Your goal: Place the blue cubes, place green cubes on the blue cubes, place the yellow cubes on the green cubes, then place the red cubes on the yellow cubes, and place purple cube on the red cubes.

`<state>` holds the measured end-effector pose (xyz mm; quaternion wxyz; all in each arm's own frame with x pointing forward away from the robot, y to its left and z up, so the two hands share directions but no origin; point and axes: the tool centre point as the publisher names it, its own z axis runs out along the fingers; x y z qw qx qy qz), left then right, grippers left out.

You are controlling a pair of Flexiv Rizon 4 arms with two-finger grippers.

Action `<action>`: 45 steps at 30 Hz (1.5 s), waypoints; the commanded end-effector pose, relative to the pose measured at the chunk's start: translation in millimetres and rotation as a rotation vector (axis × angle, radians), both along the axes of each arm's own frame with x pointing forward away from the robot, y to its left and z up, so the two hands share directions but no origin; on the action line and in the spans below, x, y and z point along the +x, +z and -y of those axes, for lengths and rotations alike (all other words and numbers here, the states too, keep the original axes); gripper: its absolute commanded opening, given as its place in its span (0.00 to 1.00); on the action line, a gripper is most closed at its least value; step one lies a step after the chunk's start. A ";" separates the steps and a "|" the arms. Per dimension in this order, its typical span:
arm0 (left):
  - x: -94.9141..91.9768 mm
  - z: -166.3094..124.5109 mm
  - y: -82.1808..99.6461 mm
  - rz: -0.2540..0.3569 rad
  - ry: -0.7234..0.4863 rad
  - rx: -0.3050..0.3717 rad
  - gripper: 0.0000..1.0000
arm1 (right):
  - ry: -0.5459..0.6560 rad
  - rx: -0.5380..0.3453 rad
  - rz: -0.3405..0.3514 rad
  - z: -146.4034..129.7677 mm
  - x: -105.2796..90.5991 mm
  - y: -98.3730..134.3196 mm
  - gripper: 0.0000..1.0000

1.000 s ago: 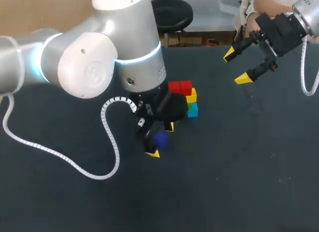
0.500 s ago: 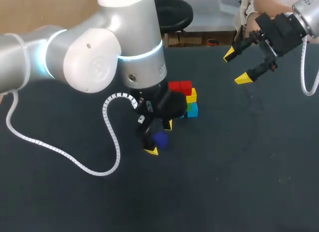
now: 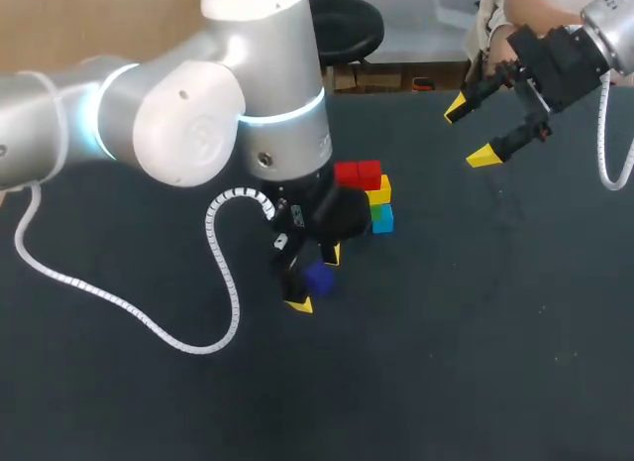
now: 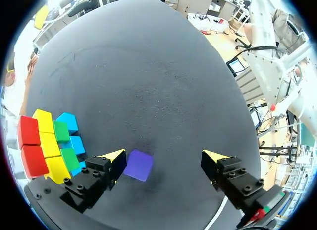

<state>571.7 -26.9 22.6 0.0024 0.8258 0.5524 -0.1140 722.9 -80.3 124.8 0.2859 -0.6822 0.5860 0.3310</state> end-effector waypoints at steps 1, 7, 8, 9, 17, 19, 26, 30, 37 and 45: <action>5.7 3.3 -2.0 -0.012 -0.006 0.013 1.00 | -0.001 -0.001 0.000 -0.1 -0.5 0.3 1.00; 8.6 5.2 -5.9 -0.017 -0.004 0.020 1.00 | -0.001 -0.001 0.000 -0.1 -0.5 0.3 1.00; 9.0 5.4 -6.3 -0.017 -0.004 0.021 1.00 | -0.001 -0.001 0.000 -0.1 -0.5 0.3 1.00; 9.2 5.6 -6.5 -0.017 -0.003 0.021 1.00 | -0.001 -0.001 0.000 -0.1 -0.5 0.3 1.00; 13.0 4.2 -4.3 0.000 0.031 0.034 1.00 | -0.001 -0.001 0.000 -0.1 -0.5 0.3 1.00; 13.7 3.6 -3.7 0.003 0.033 0.040 1.00 | -0.001 -0.001 0.000 -0.1 -0.5 0.3 1.00; 14.3 -1.1 -8.7 -0.003 0.047 0.049 1.00 | -0.001 -0.001 0.000 -0.1 -0.5 0.3 1.00; 15.6 -3.1 -11.2 -0.007 0.057 0.047 1.00 | -0.001 -0.001 0.000 -0.1 -0.5 0.3 1.00; 20.1 -0.6 -12.1 -0.006 0.052 0.042 1.00 | -0.001 -0.001 0.000 -0.1 -0.5 0.3 1.00; 18.5 1.1 -11.4 0.001 0.043 0.043 0.71 | -0.001 -0.001 0.000 -0.1 -0.5 0.3 1.00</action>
